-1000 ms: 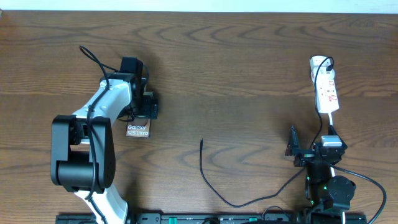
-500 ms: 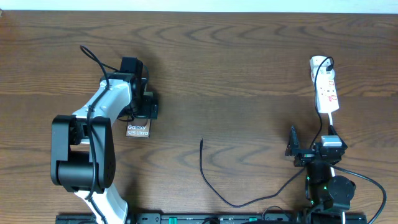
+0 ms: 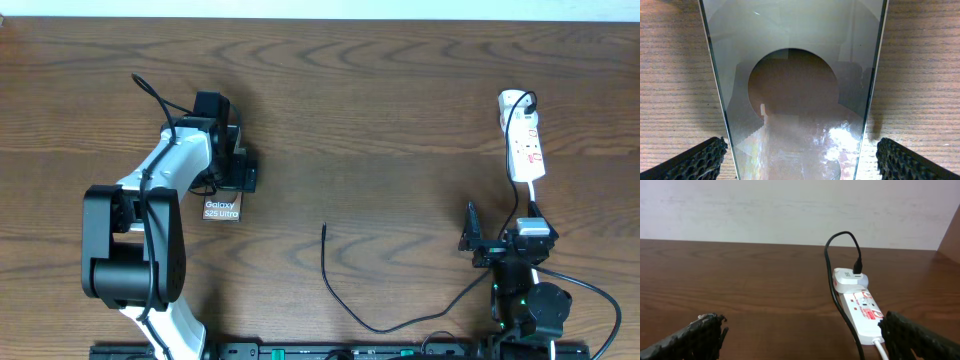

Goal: Plug charger to phone and switch on socket
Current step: 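Close the left gripper on the phone and tilt it up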

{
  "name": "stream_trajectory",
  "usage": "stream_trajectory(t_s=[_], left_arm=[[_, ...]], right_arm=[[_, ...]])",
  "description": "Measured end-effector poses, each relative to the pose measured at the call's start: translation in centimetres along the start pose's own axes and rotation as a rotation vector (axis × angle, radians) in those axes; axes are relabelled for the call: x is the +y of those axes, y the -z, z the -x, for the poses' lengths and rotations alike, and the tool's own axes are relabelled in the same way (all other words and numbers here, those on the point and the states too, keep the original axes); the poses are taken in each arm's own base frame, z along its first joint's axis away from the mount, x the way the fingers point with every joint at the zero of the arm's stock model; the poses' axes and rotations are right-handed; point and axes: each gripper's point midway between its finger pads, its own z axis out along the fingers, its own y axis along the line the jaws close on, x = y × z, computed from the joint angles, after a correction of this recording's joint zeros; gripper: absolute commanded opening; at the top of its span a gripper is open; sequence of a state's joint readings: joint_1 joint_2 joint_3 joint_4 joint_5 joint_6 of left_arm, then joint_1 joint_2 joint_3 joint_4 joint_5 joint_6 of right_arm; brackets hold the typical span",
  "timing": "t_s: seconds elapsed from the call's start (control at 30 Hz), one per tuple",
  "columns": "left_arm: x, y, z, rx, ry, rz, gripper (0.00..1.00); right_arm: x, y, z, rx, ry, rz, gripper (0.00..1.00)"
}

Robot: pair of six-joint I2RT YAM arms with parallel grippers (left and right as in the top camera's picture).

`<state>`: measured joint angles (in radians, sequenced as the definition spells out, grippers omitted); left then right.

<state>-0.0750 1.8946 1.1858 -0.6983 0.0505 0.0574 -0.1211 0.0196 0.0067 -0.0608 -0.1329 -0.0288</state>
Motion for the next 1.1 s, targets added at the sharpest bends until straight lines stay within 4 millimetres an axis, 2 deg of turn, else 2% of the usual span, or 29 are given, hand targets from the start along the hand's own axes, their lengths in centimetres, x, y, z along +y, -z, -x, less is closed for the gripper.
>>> stream_trajectory(t_s=[0.27, 0.43, 1.1], left_arm=[[-0.01, -0.07, 0.15, -0.008, 0.000, -0.001, 0.98], [-0.20, -0.83, -0.38, -0.009, 0.000, -0.012, 0.98], [-0.24, -0.83, -0.38, -0.011, -0.003, -0.015, 1.00]], right_arm=[[0.00, 0.00, 0.00, 0.000, 0.000, 0.000, 0.99], [0.00, 0.00, 0.00, 0.000, 0.000, 0.000, 0.99], [0.00, 0.00, 0.01, 0.000, 0.000, 0.000, 0.99]])
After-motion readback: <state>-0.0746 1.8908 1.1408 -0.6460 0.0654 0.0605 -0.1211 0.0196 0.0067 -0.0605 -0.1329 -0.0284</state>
